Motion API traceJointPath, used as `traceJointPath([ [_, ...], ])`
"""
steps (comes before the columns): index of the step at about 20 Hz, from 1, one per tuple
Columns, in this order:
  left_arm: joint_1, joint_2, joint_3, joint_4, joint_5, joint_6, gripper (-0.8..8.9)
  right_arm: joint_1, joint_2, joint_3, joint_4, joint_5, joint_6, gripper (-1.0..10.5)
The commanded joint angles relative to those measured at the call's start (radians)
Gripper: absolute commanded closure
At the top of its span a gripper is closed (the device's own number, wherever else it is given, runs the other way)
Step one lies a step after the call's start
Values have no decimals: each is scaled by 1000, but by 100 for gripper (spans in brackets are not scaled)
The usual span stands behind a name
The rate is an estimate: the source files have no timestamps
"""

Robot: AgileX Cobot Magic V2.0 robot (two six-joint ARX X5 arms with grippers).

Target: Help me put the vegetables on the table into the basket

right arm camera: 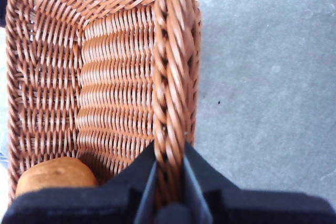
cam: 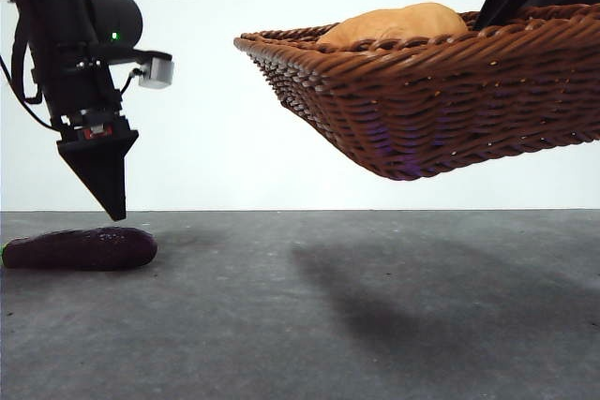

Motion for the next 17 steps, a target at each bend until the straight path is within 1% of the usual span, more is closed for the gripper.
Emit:
traceJointPath([
  [1,18,24,-3,23,6,18,306,-1,-4,12,20,-14,-1,958],
  [11,27,98,-3,58,13,18,307,-1,-3,12,36,-10,0,958],
  [14,28,113,-3,70,13,11,320,-1,-3,12,36,-6,0,958],
  [15,28,113,-3,80,13,4,365,-1,-3,12,37,0,0,958],
  [16,28,113,-3,90,13,-7,457,-1,-3,12,38,5,0,958],
  [17,28,113,-3,93,13,-14,528,-1,-3,12,40,5,0,958],
])
